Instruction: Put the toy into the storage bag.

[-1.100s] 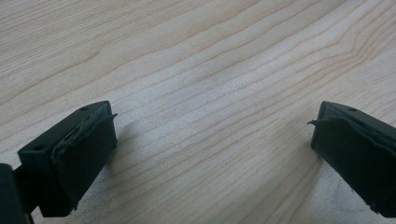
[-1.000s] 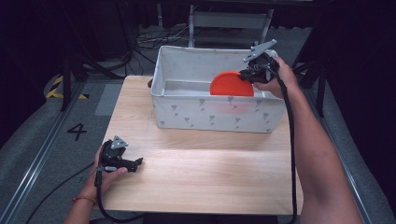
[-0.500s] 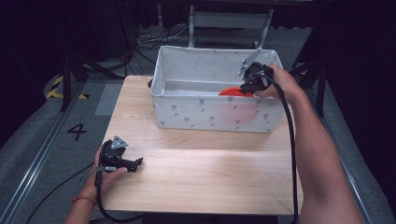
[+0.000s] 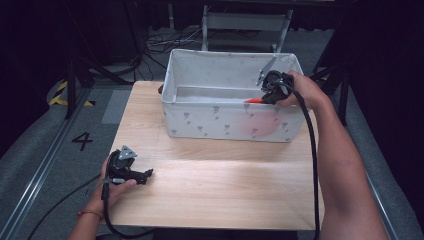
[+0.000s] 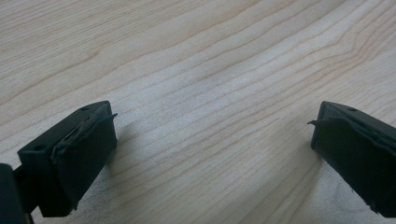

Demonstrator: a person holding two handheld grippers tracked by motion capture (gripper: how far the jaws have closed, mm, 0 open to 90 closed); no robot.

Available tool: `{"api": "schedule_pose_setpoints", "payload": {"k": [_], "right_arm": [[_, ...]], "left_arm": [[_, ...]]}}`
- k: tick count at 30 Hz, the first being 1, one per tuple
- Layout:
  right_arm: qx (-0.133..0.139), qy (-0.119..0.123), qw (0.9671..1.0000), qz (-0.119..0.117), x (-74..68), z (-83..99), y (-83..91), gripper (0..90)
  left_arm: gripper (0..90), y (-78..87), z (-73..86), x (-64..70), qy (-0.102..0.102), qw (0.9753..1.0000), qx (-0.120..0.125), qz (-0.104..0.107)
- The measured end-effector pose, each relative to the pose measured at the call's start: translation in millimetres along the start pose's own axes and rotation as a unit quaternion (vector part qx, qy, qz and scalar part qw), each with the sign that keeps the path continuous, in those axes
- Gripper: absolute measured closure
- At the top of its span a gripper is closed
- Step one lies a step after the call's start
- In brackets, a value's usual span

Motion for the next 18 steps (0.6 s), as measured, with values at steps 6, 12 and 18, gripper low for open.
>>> {"api": "schedule_pose_setpoints", "payload": {"k": [6, 12, 18], "right_arm": [[-0.024, -0.009, 0.9996, 0.008, 5.7, 13.3, 2.4, 82.1], [-0.053, -0.031, 0.9980, 0.018, 10.5, 34.8, 4.9, 82.0], [-0.055, -0.042, 0.9975, 0.016, 11.7, 42.8, 6.4, 81.4]], "left_arm": [[0.5, -0.1, -0.1, 0.1, 0.001, 1.0000, 0.001, 0.000], [0.5, -0.1, 0.0, 0.0, 0.000, 1.0000, 0.000, 0.000], [0.5, 0.0, 0.0, 0.1, 0.000, 1.0000, 0.000, 0.000]]}}
Point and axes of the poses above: each handheld gripper's, and its own axes: y roughly backward along the jaws, z roughly out of its underside, x roughly to its right, the point moved 6 cm from there along -y, roughly forward along the jaws, and after that the axes turned 14 degrees about -z, right-handed, at the moved point
